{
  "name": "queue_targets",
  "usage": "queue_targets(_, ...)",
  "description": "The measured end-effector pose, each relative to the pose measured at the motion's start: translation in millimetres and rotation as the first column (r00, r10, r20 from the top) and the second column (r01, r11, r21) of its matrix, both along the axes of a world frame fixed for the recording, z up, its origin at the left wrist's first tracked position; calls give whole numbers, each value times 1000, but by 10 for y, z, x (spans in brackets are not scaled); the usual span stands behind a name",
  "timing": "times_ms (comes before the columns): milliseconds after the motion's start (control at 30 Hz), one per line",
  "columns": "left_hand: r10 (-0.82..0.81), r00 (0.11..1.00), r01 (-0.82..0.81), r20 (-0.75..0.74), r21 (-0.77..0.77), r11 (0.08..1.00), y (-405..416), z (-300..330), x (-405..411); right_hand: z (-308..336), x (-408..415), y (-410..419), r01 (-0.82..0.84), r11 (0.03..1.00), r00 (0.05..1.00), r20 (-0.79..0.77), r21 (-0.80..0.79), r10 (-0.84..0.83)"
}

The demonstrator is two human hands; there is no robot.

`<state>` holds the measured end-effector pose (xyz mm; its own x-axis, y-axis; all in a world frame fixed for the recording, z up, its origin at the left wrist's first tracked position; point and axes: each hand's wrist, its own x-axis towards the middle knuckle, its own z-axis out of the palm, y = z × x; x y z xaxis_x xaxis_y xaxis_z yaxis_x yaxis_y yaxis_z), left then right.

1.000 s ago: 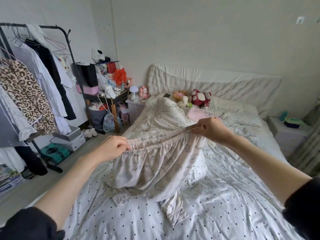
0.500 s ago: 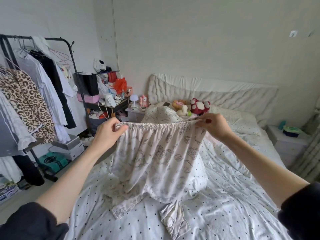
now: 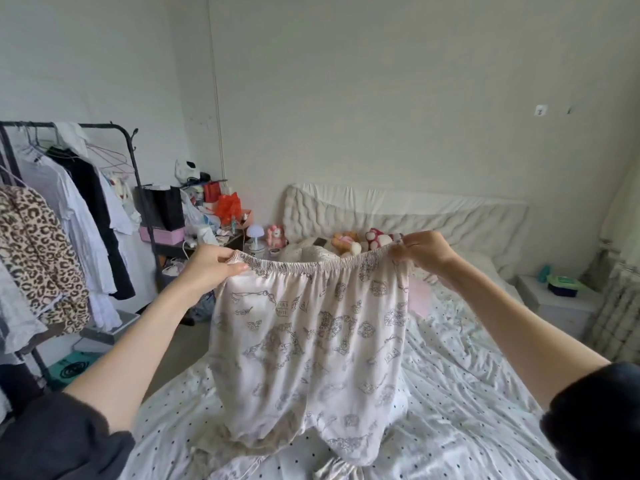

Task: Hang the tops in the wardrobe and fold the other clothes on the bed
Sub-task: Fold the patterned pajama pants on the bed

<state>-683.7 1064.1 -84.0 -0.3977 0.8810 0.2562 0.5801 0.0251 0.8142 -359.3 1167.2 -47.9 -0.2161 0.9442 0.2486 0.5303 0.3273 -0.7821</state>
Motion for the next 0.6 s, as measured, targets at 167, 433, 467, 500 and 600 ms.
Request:
queue_targets(167, 129, 990, -128, -53, 9, 992, 4, -25, -83, 23, -248, 144, 28, 994, 959, 279, 107, -57)
queue_targets(433, 251, 968, -252, 18, 108, 962, -44, 327, -872, 319, -1277, 434, -75, 990, 996, -65, -117, 68)
queue_targets(467, 269, 963, -268, 4, 116, 956, -39, 389, -995, 369, -1423, 487, -111, 983, 988, -119, -143, 94)
queue_targets(500, 289, 957, -285, -13, 134, 949, -38, 458, -1115, 419, -1581, 541, -144, 976, 982, -148, -162, 120)
queue_targets(600, 384, 923, -374, -29, 168, 912, -23, 669, -1549, 558, -2201, 676, -276, 924, 946, -246, -265, 212)
